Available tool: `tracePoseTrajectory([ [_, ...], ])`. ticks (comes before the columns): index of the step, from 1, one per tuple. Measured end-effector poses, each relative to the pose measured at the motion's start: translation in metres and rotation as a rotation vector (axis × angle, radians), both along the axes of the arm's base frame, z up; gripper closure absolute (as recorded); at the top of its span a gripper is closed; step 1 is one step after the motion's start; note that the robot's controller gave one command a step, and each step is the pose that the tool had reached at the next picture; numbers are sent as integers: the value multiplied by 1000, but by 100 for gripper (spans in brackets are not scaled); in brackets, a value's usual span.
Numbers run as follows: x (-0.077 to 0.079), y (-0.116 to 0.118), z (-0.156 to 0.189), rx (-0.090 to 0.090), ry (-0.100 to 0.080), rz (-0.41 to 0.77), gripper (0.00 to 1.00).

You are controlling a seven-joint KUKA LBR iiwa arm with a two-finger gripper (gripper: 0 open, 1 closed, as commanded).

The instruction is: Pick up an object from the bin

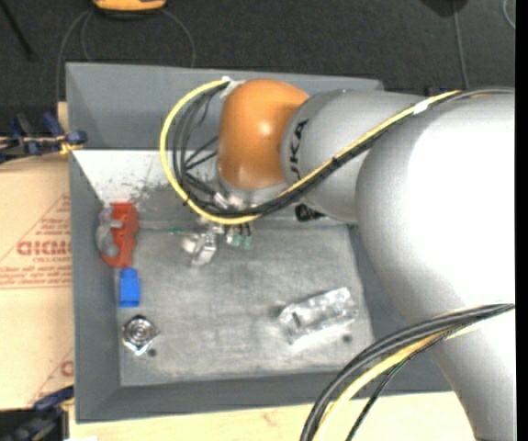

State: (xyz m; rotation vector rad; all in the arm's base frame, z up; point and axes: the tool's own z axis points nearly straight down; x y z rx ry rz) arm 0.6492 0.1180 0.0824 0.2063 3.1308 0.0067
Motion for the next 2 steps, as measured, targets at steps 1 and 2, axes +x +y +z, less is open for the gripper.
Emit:
tracePoseTrajectory([
  [1, -4, -21, 79, -1, -7, -9, 100],
  [2, -2, -25, 203, -1, -8, -18, 100],
])
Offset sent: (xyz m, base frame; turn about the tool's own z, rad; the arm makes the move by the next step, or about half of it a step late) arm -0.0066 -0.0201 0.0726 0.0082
